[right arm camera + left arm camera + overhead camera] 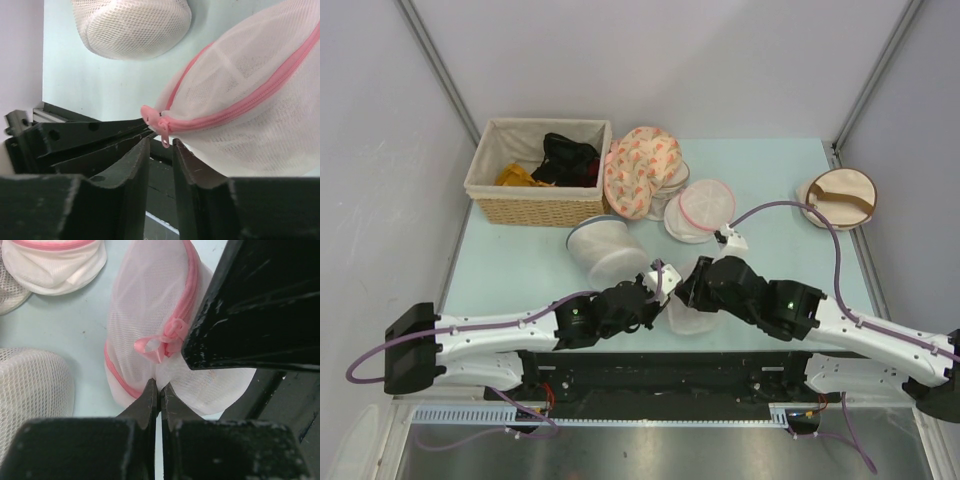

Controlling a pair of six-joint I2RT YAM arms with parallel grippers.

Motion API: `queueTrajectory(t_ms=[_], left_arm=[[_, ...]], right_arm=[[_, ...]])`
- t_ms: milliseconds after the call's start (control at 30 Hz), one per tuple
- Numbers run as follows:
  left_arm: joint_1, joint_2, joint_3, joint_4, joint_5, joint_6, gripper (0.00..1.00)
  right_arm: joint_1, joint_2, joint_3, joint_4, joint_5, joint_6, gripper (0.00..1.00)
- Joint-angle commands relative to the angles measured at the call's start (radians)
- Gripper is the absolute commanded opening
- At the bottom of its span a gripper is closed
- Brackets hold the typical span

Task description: Unzip the laundry bag and remove the bra

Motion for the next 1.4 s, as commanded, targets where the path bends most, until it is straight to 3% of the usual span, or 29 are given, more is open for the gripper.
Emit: queueTrajectory(t_ms=[0,100,200,233,267,467,700,867,1033,1067,1100,1133,1167,1367], left_arm=[[-0.009,-0.048,0.001,0.083,-0.005,-0.030,0.00],[-0.010,-0.060,-0.010,0.088,-0.008,-0.030,0.00],[-0.012,-0.065,-0.019,0.091,-0.011,-0.027,0.00],[-0.012,-0.065,-0.022,0.091,-0.012,-0.027,0.01],[-0.012,-0.068,-0.025,0.091,-0.013,-0.028,0.00],[-0.013,-0.082,-0.053,0.102,-0.022,-0.028,0.00],[-0.013,-0.094,-0.091,0.131,-0.021,-0.022,0.00],[-0.013,-0.097,-0.095,0.148,-0.018,-0.002,0.00],[-0.012,-0.109,-0.102,0.179,0.022,0.034,0.00],[-0.013,-0.113,-0.100,0.180,0.047,0.047,0.27],[-0.012,-0.116,-0.085,0.169,0.091,0.070,0.59],[-0.013,-0.122,-0.076,0.159,0.102,0.085,0.84],[-0.012,-0.138,-0.063,0.150,0.111,0.094,1.00],[-0.012,-0.202,0.006,0.142,0.237,0.199,1.00]], right_arm=[[-0.021,0.006,-0.021,0.069,-0.011,0.015,0.26],[-0.024,0.016,-0.028,0.071,-0.012,0.020,0.25],[-0.025,0.006,-0.038,0.075,-0.002,0.035,0.15],[-0.025,-0.002,-0.047,0.071,0.015,0.043,0.04],[-0.025,-0.025,-0.050,0.063,0.024,0.049,0.00],[-0.045,-0.169,-0.105,0.002,0.083,0.084,0.00],[-0.165,-0.371,-0.166,-0.093,0.061,0.066,0.00],[-0.271,-0.415,-0.203,-0.124,-0.009,0.040,0.00],[-0.284,-0.421,-0.211,-0.066,-0.065,0.023,0.00],[-0.283,-0.415,-0.211,-0.054,-0.075,0.012,0.00],[-0.283,-0.409,-0.211,-0.041,-0.100,0.009,0.00],[-0.283,-0.398,-0.209,-0.019,-0.111,0.005,0.00],[-0.283,-0.377,-0.209,-0.014,-0.120,0.003,0.00],[-0.246,-0.327,-0.209,0.061,-0.141,0.005,0.00]])
